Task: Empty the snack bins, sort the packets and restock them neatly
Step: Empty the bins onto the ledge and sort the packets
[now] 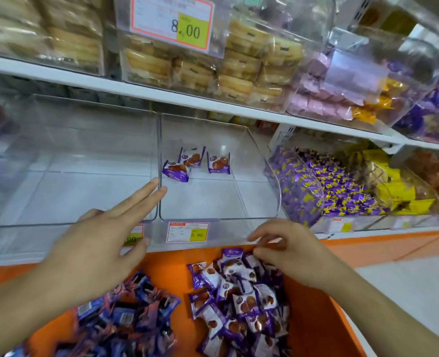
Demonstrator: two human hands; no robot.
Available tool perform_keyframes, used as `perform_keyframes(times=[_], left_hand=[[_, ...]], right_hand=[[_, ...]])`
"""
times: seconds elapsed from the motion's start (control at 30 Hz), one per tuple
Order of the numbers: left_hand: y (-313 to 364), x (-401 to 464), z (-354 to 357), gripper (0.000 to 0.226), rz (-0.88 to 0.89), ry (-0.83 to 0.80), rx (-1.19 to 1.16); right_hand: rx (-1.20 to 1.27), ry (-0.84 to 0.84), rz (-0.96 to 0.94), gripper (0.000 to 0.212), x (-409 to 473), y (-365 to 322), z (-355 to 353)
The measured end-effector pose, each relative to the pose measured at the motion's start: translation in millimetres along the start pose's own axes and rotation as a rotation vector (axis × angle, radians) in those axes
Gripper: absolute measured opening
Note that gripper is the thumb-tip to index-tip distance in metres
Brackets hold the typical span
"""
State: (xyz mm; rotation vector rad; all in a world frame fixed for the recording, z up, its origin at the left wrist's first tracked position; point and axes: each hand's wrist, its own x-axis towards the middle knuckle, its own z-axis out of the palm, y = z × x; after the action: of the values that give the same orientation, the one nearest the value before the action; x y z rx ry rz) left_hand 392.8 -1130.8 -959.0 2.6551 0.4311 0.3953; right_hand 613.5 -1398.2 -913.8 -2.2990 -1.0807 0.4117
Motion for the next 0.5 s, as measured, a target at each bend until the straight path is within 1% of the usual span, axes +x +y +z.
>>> perform_keyframes(times=[0.07, 0.1, 0.13, 0.17, 0.2, 0.23, 0.3, 0.37, 0.4, 0.43, 0.47, 0.5], left_hand=[[-1.1, -4.2, -39.8, 0.091, -0.025, 0.036, -0.016], [7.4, -6.1, -28.5, 0.093, -0.002, 0.002, 0.013], [6.5, -2.0, -34.5, 0.094, -0.009, -0.013, 0.091], [13.4, -3.7, -29.8, 0.094, -0.034, -0.052, 0.091], [13.1, -4.9, -23.8, 0.095, -0.021, -0.052, 0.109], [13.1, -3.5, -26.4, 0.096, -0.008, -0.001, 0.077], [6.4, -0.8, -29.1, 0.100, -0.034, 0.070, 0.064], [1.0, 0.0, -24.7, 0.099, -0.027, -0.008, 0.004], [-2.2, 2.1, -23.2, 0.093, -0.020, -0.039, -0.016], [-4.6, 4.4, -22.3, 0.085, 0.000, -0.023, -0.016], [-6.5, 6.2, -23.0, 0.080, 0.007, 0.006, -0.017], [-7.9, 7.6, -22.1, 0.077, 0.014, 0.050, -0.014]], right_hand=[[0.107, 0.024, -0.087, 0.021, 14.0, -34.2, -4.1], [0.149, 0.050, -0.109, 0.019, 25.7, -48.6, -5.0], [0.165, 0.085, -0.123, 0.018, 41.0, -58.1, -4.3], [0.164, 0.115, -0.131, 0.019, 59.3, -64.7, -2.3], [0.133, 0.137, -0.129, 0.024, 78.8, -70.2, 0.8], [0.077, 0.149, -0.115, 0.034, 99.4, -72.5, 4.9], [-0.045, 0.127, -0.061, 0.062, 141.9, -68.4, 15.4], [-0.117, 0.070, 0.027, 0.097, 181.2, -56.8, 27.0], [-0.149, 0.042, 0.079, 0.114, 198.8, -49.9, 32.4], [-0.171, 0.012, 0.119, 0.125, 214.0, -45.9, 37.4], [-0.181, -0.020, 0.152, 0.129, 227.2, -43.2, 42.4], [-0.181, -0.046, 0.174, 0.126, 237.9, -42.7, 47.2]])
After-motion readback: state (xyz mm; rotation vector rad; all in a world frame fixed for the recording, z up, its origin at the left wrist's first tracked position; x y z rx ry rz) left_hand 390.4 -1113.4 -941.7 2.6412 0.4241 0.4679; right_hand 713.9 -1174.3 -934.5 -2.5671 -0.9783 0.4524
